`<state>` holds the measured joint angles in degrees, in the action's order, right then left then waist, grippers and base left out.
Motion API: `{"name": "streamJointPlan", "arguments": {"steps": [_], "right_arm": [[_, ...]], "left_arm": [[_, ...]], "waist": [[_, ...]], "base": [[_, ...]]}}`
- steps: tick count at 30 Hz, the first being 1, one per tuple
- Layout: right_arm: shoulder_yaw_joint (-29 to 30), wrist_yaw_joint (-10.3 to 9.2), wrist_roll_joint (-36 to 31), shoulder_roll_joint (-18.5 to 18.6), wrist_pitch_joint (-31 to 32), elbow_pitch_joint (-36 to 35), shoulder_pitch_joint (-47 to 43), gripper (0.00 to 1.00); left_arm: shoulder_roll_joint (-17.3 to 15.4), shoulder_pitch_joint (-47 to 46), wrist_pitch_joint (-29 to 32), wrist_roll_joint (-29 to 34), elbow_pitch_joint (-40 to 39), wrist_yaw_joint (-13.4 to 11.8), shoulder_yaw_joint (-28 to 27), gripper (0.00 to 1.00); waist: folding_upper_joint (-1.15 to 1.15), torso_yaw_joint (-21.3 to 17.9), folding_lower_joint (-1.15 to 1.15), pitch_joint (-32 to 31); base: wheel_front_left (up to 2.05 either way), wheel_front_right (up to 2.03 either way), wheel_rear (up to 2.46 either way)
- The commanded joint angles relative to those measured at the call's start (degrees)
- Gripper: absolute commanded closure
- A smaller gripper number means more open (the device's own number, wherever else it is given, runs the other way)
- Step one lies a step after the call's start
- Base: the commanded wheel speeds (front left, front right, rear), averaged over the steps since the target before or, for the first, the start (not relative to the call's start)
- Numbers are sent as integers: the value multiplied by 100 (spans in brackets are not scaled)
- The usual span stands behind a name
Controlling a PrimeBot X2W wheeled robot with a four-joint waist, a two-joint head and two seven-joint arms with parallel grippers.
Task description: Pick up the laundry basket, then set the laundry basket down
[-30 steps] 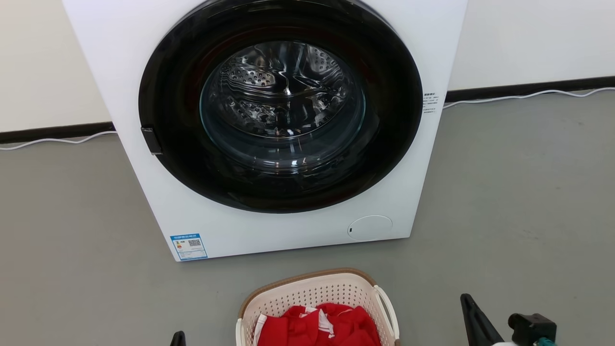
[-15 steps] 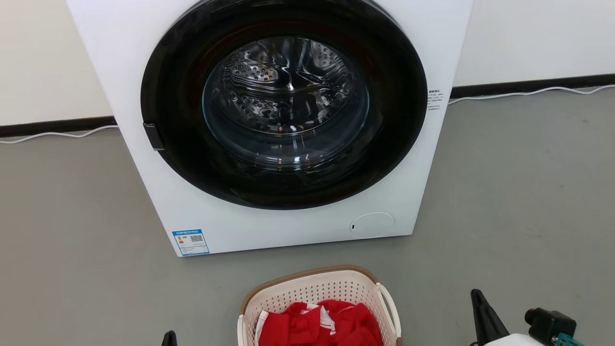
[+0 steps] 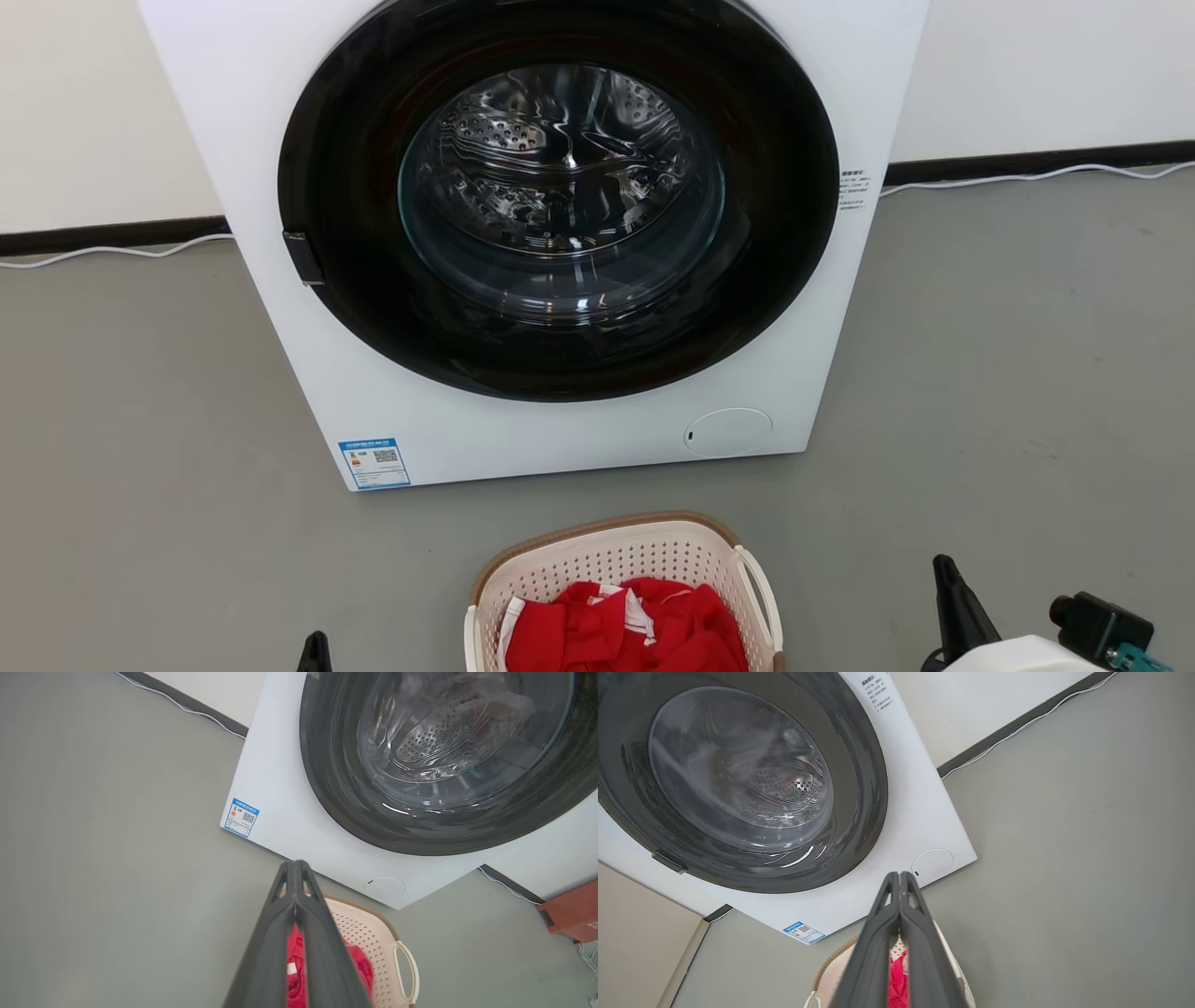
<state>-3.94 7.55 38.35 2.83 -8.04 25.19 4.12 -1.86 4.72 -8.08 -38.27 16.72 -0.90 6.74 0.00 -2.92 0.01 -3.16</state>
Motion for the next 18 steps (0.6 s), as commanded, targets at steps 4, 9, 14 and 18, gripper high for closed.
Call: {"name": "streamJointPlan", "arguments": {"steps": [4, 9, 14, 18], "right_arm": [[60, -2, 292, 45, 80, -214, 188, 100], [119, -2, 595, 43, 162, -268, 190, 100], [178, -3, 900, 40, 245, -322, 191, 100], [226, -3, 1144, 38, 311, -365, 192, 100]], "left_arm": [[-54, -305, 78, -310, -153, 100, -146, 100], [-56, -352, 160, -612, -159, 144, -217, 100], [-59, -399, 243, -917, -166, 188, -287, 100], [-62, -437, 309, -1161, -171, 223, -344, 100]], "waist": [[0, 12, -1, 13], [0, 28, -1, 32], [0, 45, -1, 51], [0, 59, -1, 67]], "base": [[0, 0, 0], [0, 0, 0], [0, 0, 0], [0, 0, 0]]}}
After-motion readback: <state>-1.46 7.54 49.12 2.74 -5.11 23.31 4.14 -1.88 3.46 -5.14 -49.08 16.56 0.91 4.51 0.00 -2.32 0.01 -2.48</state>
